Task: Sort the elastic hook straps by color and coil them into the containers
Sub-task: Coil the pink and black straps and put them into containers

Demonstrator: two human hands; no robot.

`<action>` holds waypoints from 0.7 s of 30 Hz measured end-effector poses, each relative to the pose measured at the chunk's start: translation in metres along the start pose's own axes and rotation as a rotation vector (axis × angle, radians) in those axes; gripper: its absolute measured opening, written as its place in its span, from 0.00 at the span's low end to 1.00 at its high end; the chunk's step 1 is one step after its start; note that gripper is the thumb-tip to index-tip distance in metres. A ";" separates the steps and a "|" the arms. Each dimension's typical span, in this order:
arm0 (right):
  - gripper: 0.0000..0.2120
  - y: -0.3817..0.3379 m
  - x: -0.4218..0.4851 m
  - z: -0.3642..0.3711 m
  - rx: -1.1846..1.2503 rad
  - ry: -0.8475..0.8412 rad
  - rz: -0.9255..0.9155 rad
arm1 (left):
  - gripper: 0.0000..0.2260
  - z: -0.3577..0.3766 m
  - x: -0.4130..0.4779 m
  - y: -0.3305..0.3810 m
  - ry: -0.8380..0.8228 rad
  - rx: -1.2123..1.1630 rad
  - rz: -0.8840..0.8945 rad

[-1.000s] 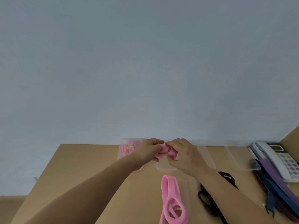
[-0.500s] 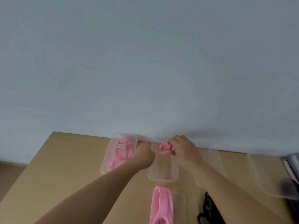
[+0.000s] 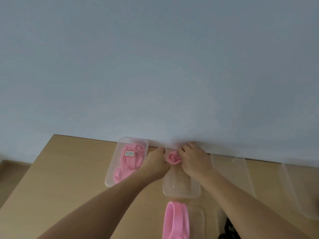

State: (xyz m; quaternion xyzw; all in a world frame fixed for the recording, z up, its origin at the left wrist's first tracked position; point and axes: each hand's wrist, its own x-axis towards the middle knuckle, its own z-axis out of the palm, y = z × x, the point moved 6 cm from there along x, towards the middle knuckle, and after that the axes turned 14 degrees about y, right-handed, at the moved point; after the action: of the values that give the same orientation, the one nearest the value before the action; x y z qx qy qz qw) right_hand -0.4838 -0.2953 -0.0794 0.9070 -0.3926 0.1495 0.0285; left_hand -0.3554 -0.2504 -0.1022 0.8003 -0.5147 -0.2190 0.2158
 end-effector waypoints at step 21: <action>0.09 0.017 -0.031 -0.003 -0.067 0.156 0.094 | 0.02 0.004 -0.007 0.047 0.295 0.488 0.823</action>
State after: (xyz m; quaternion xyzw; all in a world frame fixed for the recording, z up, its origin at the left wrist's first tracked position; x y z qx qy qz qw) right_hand -0.5162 -0.2847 -0.0866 0.8717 -0.4362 0.2078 0.0824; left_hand -0.3948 -0.2620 -0.0773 0.5806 -0.7880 0.1262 0.1614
